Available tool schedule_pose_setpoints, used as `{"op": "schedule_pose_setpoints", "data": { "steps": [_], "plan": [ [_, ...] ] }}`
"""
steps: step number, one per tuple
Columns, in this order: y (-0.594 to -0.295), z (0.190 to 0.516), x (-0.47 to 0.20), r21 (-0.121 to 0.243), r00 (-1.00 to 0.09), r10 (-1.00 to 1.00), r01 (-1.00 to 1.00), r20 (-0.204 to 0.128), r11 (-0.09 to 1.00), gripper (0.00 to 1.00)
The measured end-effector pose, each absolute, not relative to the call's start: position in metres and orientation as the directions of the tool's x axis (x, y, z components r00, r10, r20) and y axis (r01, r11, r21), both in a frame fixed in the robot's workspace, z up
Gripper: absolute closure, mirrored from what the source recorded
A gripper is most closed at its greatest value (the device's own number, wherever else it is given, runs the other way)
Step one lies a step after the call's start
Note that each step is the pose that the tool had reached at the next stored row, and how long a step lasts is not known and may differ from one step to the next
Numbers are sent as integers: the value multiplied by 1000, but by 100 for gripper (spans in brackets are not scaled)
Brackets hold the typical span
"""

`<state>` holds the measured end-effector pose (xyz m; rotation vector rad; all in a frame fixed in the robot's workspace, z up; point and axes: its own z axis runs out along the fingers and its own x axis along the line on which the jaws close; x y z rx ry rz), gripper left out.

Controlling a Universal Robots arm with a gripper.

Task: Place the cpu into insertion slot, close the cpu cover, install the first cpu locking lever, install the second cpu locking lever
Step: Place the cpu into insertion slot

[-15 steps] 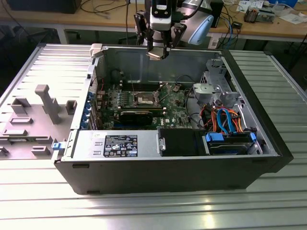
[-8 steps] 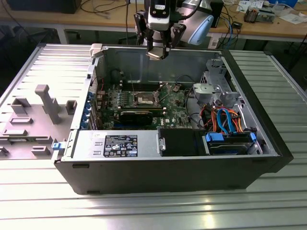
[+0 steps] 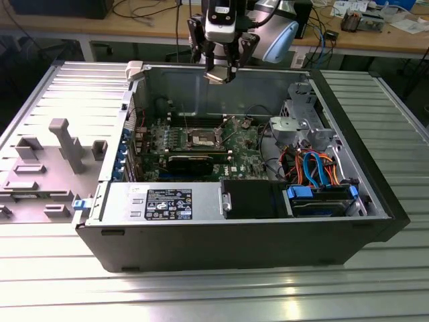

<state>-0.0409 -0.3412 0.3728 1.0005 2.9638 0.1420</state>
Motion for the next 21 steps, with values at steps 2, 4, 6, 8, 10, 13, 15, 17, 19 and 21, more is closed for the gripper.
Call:
{"op": "schedule_pose_setpoints", "data": {
  "steps": [2,4,6,8,10,13,15,17,19,21],
  "plan": [
    [-341,373,-43,89,-792,610,609,19,788,45],
    [-341,373,-43,89,-792,610,609,19,788,45],
    [-341,373,-43,89,-792,610,609,19,788,45],
    [-341,373,-43,89,-791,611,610,19,787,45],
    [-341,373,-43,89,-790,613,612,19,786,45],
    [-341,373,-43,89,-781,624,623,19,777,45],
    [-341,373,-43,89,-778,629,627,19,774,45],
    [-341,373,-44,89,-771,636,635,19,767,45],
    [-341,373,-44,89,-769,638,637,19,765,45],
    [-341,373,-44,89,-769,639,638,19,765,45]
  ]
}}
